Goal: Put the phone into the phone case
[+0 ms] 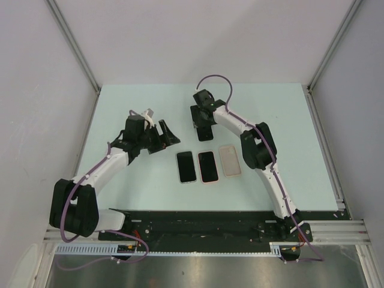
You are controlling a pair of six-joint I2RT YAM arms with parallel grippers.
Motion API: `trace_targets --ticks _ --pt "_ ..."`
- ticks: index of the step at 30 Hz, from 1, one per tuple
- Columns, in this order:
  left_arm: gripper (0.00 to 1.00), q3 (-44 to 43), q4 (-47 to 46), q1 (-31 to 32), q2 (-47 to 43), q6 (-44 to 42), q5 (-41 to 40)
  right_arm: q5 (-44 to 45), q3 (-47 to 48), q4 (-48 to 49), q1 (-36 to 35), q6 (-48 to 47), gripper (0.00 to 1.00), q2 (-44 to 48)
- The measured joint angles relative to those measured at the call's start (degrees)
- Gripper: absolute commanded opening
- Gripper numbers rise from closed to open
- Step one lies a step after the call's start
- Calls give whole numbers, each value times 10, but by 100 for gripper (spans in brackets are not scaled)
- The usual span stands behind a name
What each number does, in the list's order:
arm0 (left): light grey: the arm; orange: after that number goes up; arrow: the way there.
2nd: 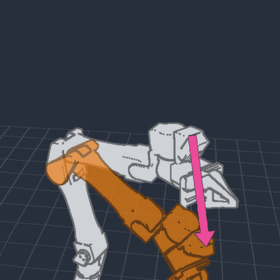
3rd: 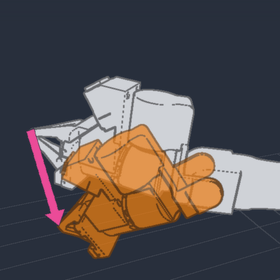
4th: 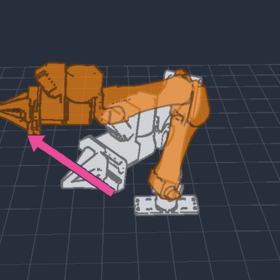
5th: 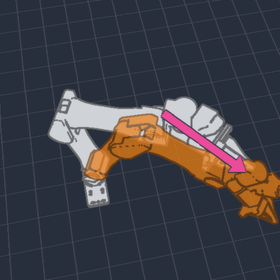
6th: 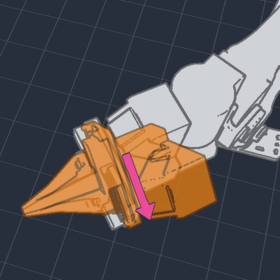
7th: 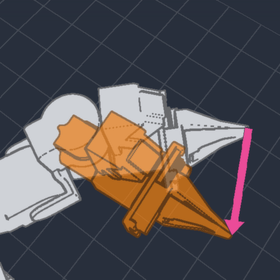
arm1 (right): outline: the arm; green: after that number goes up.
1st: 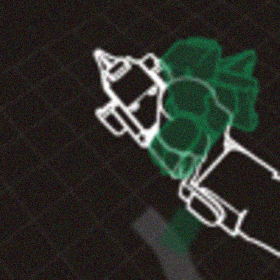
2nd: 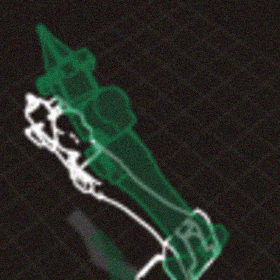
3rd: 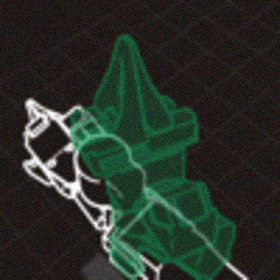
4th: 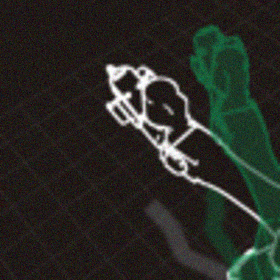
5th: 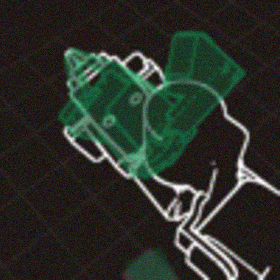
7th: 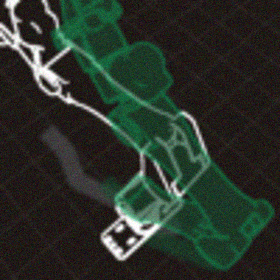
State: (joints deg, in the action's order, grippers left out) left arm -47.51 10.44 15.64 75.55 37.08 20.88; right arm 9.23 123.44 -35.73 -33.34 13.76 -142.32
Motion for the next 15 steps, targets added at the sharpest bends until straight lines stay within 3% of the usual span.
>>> trace_targets --ticks 15 --pt "82 22 -54 -26 101 35 -10 -90 -2 43 -15 80 54 -2"
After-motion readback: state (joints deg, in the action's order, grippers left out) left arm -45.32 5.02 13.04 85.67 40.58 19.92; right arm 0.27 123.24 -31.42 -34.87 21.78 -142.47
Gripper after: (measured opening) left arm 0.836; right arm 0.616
